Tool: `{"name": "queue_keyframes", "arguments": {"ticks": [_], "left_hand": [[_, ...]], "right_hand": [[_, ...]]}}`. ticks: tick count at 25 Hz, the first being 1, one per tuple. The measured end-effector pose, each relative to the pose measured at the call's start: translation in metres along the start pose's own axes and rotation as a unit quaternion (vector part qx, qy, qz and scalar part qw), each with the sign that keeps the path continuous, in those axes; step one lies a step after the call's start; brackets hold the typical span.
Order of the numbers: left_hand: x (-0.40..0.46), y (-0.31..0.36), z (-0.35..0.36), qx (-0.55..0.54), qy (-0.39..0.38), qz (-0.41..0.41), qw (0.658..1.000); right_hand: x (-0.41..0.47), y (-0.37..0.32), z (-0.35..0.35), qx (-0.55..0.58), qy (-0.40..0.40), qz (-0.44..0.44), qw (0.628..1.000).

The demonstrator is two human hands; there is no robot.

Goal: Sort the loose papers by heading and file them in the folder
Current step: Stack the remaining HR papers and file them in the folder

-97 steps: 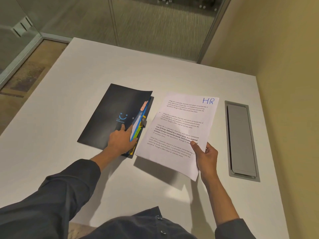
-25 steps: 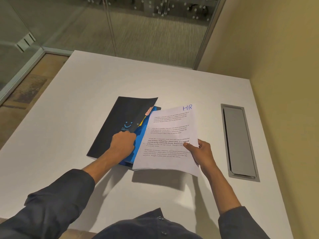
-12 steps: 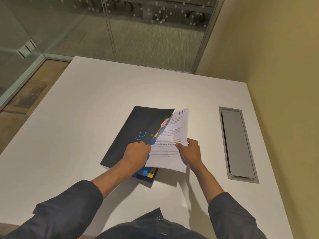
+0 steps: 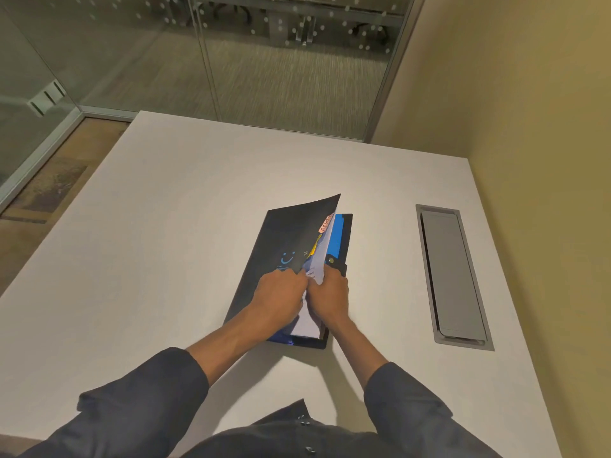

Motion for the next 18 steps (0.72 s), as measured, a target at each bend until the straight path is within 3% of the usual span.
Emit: {"name": "queue_keyframes", "arguments": {"ticks": [6, 13, 18], "left_hand": [[0.003, 0.009, -0.001, -0.006, 0.003, 0.008, 1.000], [0.008, 0.011, 0.010, -0.077, -0.004, 0.007, 0.997], [0.020, 0.020, 0.026, -0.049, -0.025, 0.015, 0.998]], "right_hand": [[0.007, 0.000, 0.020, -0.028, -0.014, 0.038, 0.999], [0.006, 0.007, 0.019, -0.055, -0.049, 0.011, 0.997], [-0.009, 0.014, -0.031, -0.102, 0.037, -0.033, 0.994]]}}
Point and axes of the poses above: each hand's wrist, its own x-axis towards the middle knuckle, its own z-axis out of the palm, y = z × x, the point moved 5 cm from there along x, towards the middle knuckle, and after that the axes turned 4 degrees about x, right-handed, at the moved point
